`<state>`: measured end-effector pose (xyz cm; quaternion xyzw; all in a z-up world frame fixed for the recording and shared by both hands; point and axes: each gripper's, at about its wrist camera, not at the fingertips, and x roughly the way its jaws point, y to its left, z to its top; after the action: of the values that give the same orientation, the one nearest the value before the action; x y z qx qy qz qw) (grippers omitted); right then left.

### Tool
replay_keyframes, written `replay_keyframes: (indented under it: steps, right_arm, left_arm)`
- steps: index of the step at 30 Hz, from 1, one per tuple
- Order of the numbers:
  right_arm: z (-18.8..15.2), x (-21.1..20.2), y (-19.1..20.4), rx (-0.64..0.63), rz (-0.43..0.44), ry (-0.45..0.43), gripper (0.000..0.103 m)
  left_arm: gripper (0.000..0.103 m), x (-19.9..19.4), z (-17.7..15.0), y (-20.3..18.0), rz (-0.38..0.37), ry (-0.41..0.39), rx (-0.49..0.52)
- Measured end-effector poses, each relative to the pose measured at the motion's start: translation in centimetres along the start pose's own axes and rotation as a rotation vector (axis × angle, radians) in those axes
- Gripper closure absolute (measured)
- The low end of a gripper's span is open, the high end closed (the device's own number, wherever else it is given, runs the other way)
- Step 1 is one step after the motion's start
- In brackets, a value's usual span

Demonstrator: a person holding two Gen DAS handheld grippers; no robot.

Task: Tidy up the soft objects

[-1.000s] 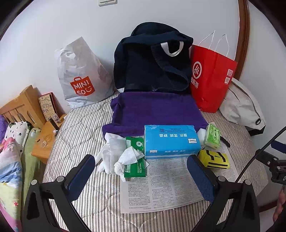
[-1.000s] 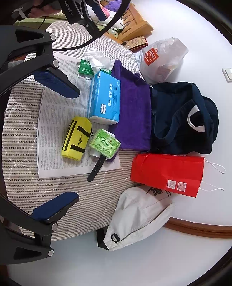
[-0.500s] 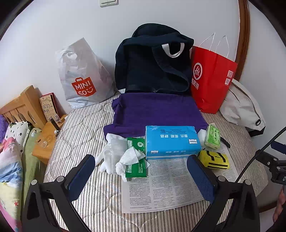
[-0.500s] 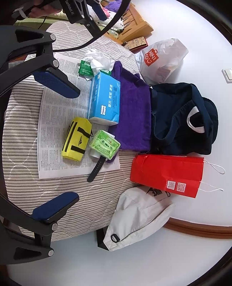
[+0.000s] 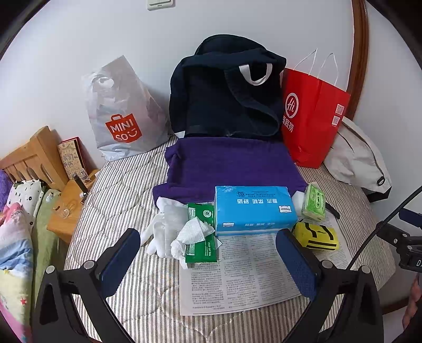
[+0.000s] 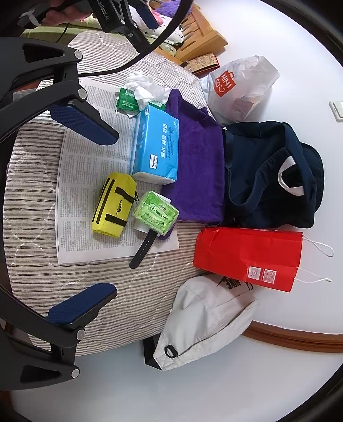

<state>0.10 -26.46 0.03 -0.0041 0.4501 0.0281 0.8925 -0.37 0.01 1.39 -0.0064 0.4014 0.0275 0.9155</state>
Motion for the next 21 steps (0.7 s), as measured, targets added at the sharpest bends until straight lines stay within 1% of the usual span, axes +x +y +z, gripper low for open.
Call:
replay_keyframes:
  steps: [7,15,16,21]
  right_arm:
    - [0.0,1.1,-0.4,0.008,0.004,0.017,0.0]
    - [0.0,2.7,-1.0,0.02,0.014,0.043,0.0]
    - [0.0,3.0,-1.1,0.02,0.014,0.047,0.0]
    - [-0.2,4.1,-1.2,0.018,0.016,0.071,0.0]
  left_arm:
    - [0.0,0.5,-0.1,0.0,-0.009,0.006,-0.004]
    - [0.0,2.3,-0.3,0.8,-0.014,0.013,-0.006]
    - [0.0,2.6,-0.3,1.0,-0.01,0.011,-0.005]
    - [0.0,4.7,-0.9,2.5,0.056,0.022,0.014]
